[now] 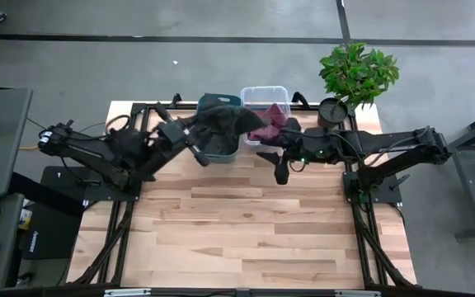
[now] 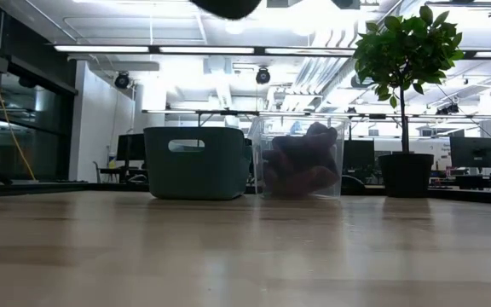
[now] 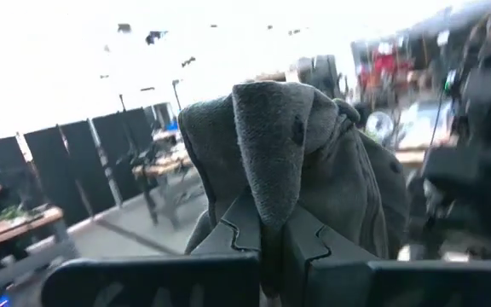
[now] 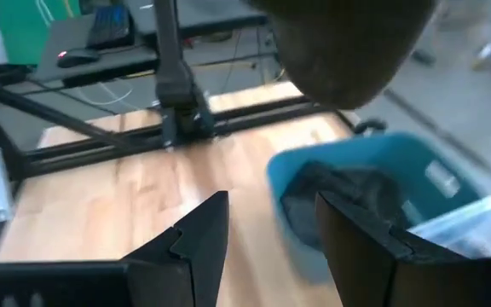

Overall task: Pick & Place hat
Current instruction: Put the black cap into the blue bin

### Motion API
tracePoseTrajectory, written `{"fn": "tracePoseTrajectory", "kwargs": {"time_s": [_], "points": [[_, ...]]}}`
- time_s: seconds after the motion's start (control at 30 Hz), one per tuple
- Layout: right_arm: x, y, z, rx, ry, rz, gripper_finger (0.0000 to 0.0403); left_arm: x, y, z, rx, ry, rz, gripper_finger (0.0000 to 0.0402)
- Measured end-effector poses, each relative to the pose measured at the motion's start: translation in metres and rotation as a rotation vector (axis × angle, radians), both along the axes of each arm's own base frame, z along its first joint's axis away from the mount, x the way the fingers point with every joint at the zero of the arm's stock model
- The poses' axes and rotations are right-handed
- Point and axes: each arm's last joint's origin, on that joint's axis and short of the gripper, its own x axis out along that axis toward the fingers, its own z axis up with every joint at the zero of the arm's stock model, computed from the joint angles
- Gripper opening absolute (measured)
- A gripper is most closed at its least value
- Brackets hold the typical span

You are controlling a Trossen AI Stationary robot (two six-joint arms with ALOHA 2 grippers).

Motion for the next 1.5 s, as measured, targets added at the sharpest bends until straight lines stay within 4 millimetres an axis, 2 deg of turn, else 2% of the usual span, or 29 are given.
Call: {"fn": "tracePoseTrajectory", "kwargs": {"time_s": [0.17, 0.4, 0.57, 0.73, 1.03, 1.5], "points": [[0.003, -0.001, 0.011, -0.137, -0.084, 0.024, 0.0172, -0.012, 0.003, 0.014, 0.001, -0.121, -0.051, 0.0000], [0.005, -0.002, 0.026, -0.365, -0.168, 0.000, 0.0172, -0.022, 0.005, 0.024, -0.014, -0.228, -0.126, 0.0000], [0.005, -0.004, 0.036, -0.448, -0.244, 0.006, 0.0172, -0.029, 0.006, 0.029, -0.039, -0.284, -0.172, 0.0000], [0.006, -0.005, 0.042, -0.447, -0.326, 0.099, 0.0172, -0.029, 0.006, 0.029, -0.047, -0.295, -0.191, 0.0000], [0.006, -0.014, 0.050, -0.452, -0.430, 0.155, 0.0172, -0.029, 0.005, 0.029, -0.072, -0.332, -0.241, 0.0000], [0.025, -0.015, 0.043, -0.398, -0.521, 0.286, 0.0172, -0.028, 0.003, 0.029, -0.096, -0.359, -0.305, 0.0000]]}}
